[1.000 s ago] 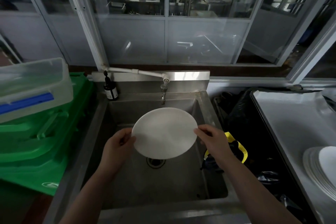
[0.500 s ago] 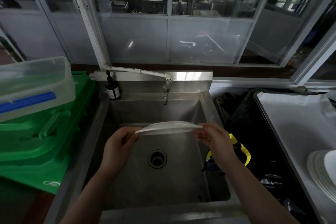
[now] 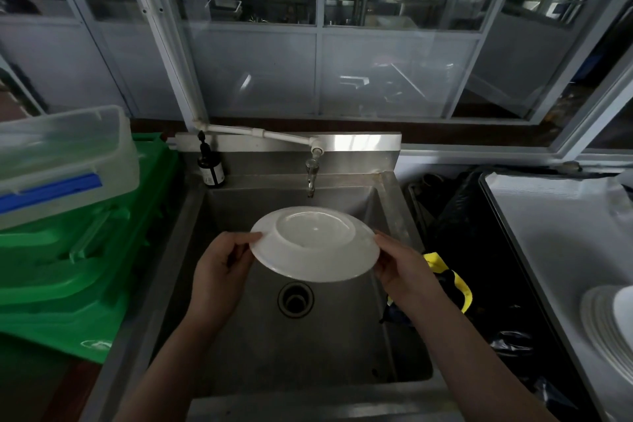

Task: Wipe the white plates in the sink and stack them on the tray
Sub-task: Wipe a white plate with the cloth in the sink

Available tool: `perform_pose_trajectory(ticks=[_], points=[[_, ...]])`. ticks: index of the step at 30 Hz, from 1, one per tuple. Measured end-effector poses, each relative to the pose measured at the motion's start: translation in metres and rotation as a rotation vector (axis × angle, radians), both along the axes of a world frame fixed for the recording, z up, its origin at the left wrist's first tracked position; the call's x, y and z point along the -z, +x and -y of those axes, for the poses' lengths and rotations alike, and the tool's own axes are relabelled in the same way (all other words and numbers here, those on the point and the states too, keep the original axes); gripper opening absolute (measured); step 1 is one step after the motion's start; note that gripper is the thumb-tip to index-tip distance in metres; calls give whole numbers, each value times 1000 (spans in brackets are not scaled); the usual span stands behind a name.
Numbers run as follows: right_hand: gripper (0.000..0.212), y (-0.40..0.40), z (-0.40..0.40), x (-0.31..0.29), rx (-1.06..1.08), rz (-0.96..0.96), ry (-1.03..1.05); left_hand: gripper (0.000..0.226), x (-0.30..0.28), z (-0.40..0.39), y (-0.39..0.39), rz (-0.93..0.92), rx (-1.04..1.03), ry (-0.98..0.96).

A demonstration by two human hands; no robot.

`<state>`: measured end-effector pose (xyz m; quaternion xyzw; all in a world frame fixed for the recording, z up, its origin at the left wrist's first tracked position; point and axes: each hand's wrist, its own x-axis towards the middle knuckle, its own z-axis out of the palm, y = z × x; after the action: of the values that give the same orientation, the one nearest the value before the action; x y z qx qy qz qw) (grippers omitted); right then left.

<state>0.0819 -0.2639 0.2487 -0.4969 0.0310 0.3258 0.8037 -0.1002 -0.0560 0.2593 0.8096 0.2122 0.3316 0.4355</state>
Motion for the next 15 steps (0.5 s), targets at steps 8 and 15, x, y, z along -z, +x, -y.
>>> perform_pose_trajectory(ticks=[8, 15], points=[[32, 3, 8, 19, -18, -33, 21, 22, -3, 11, 1, 133, 55, -430], [37, 2, 16, 28, 18, -33, 51, 33, -5, 16, 23, 142, -26, -969]])
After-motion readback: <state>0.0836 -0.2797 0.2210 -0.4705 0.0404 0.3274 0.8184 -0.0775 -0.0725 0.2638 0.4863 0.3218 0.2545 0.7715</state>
